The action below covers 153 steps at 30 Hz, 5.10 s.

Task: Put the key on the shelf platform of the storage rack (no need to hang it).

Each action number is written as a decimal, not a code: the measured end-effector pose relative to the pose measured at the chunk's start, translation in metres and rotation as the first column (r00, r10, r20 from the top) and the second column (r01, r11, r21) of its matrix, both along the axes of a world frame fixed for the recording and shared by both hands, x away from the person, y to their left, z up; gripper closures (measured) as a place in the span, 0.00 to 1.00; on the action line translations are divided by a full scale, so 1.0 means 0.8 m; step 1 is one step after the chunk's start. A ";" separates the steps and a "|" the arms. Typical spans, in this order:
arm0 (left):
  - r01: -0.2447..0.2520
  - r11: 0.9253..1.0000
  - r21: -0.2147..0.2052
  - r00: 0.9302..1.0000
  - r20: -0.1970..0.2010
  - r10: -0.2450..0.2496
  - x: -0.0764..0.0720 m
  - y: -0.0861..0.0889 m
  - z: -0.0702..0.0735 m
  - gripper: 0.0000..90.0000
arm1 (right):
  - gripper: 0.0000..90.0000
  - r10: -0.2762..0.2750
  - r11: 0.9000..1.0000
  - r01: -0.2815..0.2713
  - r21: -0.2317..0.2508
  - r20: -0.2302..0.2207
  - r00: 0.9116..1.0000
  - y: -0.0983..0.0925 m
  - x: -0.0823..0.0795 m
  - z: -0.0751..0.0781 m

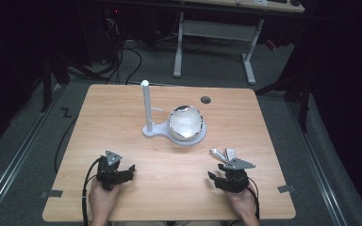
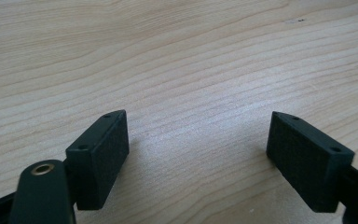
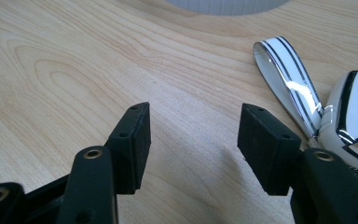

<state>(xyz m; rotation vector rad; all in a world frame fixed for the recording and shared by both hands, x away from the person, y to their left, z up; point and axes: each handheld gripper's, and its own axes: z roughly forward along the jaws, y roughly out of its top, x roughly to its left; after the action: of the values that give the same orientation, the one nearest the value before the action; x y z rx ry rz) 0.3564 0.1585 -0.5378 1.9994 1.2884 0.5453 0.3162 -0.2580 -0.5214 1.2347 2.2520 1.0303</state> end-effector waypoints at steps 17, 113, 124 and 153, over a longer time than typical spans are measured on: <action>0.000 1.000 0.000 1.000 0.000 0.000 0.000 0.000 0.000 0.24 | 0.51 -0.019 0.998 0.017 0.054 0.039 0.999 -0.016 -0.011 0.014; 0.000 1.000 0.002 1.000 0.000 0.000 0.000 0.000 0.000 0.23 | 0.72 -0.151 0.989 0.151 -0.007 -0.010 0.989 -0.049 0.068 -0.005; 0.000 1.000 0.002 1.000 0.000 0.000 0.000 0.000 0.000 0.23 | 0.74 -0.137 0.990 0.137 0.021 0.016 0.990 -0.055 0.060 0.007; 0.000 1.000 0.002 1.000 0.000 0.000 0.000 0.000 0.000 0.23 | 0.74 -0.076 0.993 0.072 0.089 0.033 0.997 -0.072 0.035 0.055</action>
<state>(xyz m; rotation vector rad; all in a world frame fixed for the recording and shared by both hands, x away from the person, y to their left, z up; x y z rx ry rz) 0.3563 0.1582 -0.5377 2.0011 1.2884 0.5471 0.3440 -0.3154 -0.4772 1.3146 2.1374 1.1256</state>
